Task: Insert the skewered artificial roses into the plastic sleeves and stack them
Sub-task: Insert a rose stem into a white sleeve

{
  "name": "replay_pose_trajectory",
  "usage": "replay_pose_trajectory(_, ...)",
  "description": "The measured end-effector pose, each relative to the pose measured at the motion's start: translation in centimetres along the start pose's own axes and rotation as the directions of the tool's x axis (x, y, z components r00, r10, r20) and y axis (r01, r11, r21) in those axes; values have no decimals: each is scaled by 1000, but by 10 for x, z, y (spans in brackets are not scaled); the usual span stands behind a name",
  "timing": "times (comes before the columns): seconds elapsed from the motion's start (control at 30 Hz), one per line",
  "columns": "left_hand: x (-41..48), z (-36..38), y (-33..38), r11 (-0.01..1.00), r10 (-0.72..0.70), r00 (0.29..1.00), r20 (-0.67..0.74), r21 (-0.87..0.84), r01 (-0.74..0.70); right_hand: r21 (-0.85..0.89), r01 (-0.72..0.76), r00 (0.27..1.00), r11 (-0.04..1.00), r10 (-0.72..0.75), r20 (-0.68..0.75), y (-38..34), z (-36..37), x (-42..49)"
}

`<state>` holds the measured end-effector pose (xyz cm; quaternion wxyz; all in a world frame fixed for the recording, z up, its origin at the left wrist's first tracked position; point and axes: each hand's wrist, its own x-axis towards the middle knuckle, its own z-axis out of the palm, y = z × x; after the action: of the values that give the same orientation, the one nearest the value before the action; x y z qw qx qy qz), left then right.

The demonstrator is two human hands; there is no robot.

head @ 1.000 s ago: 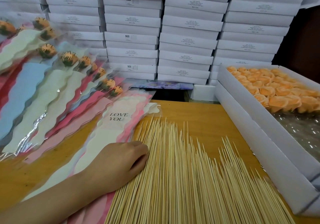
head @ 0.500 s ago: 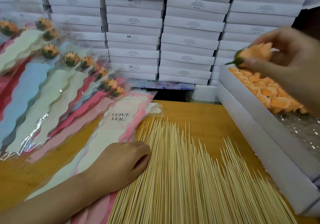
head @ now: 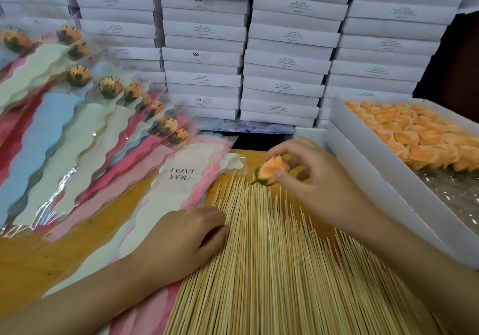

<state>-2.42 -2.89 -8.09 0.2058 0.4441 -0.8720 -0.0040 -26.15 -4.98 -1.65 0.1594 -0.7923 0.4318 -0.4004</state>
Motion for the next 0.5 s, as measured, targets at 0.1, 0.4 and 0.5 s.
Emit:
replay_pose_trajectory(0.1,0,-2,0,998,-13,999,-32,-67,11,-49,39,999,998,-38,33,6,19,-8)
replay_pose_trajectory(0.4,3,-3,-2,926,-51,991,-126,-378,0,-233,343,927,910,-288,241,8,40,-27)
replay_pose_trajectory(0.5,6,-1,-1,896,-11,994,-107,-443,-38,-196,387,912,901,-342,227,9,42,-28)
